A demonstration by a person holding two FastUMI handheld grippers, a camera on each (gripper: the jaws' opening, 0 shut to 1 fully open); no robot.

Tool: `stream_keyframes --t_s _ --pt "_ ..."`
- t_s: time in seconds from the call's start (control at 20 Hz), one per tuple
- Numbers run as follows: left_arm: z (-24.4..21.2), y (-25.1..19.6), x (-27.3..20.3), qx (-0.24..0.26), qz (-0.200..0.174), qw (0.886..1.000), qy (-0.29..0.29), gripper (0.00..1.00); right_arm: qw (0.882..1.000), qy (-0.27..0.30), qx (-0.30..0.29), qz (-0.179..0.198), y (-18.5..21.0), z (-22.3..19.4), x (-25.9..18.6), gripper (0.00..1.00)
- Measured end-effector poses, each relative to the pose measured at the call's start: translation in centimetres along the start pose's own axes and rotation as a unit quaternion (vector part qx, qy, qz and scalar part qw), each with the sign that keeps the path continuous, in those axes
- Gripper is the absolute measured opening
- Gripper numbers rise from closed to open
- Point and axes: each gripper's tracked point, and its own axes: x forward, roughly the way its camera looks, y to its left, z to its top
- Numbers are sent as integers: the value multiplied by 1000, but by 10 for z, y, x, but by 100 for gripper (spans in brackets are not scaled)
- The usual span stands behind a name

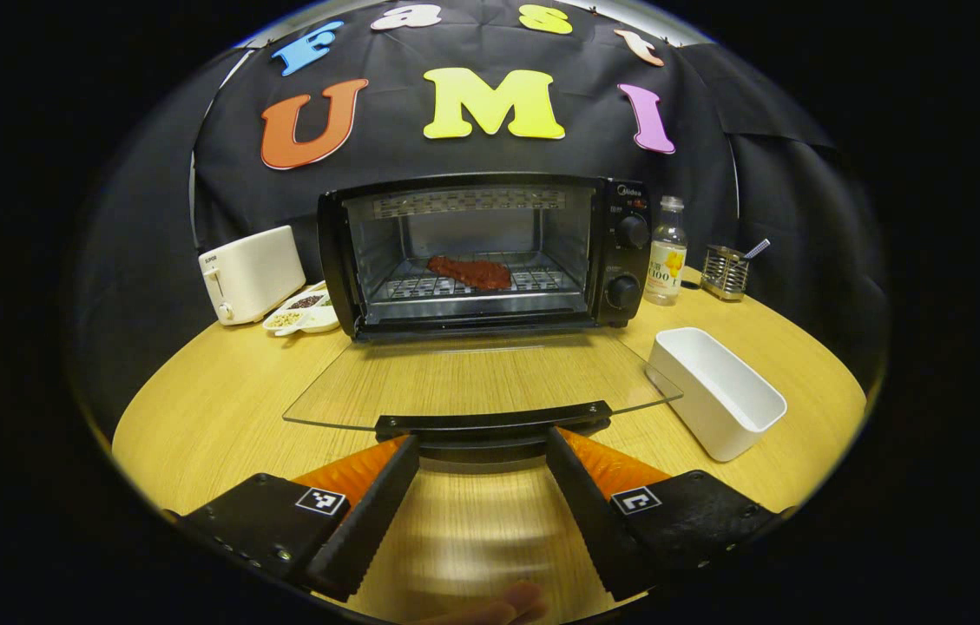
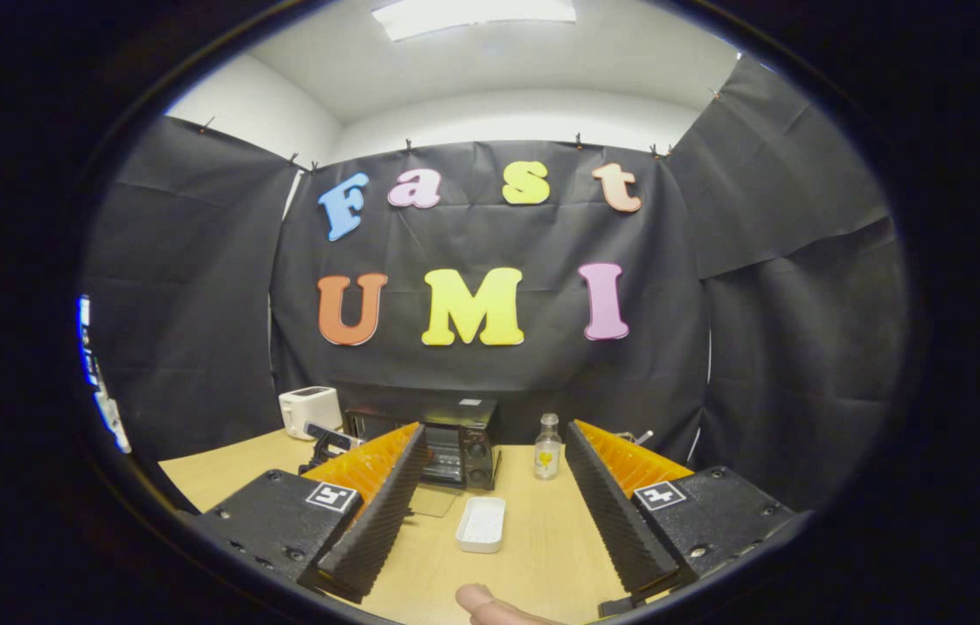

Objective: Open the electric oven with the left hand, put the food in, and close the electric oven.

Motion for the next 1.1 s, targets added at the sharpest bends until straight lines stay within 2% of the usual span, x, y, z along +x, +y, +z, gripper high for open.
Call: stream_keyframes --t_s 0.6,0.8,0.95,1.0,1.1 --pt "75 9 -6 0 -11 996 -92 97 1000 7 3 -6 -7 -6 0 100" --pt "91 12 8 -14 -13 995 -98 98 1000 6 4 -8 -10 -8 0 100" --pt "103 20 24 -6 0 995 -95 98 1000 1 5 -17 -18 -8 -1 100" --pt "107 22 29 -2 3 995 -96 98 1000 -1 6 -20 -21 -9 -2 96" --pt "116 23 35 0 5 995 -98 98 1000 -4 7 -23 -26 -11 -3 100"
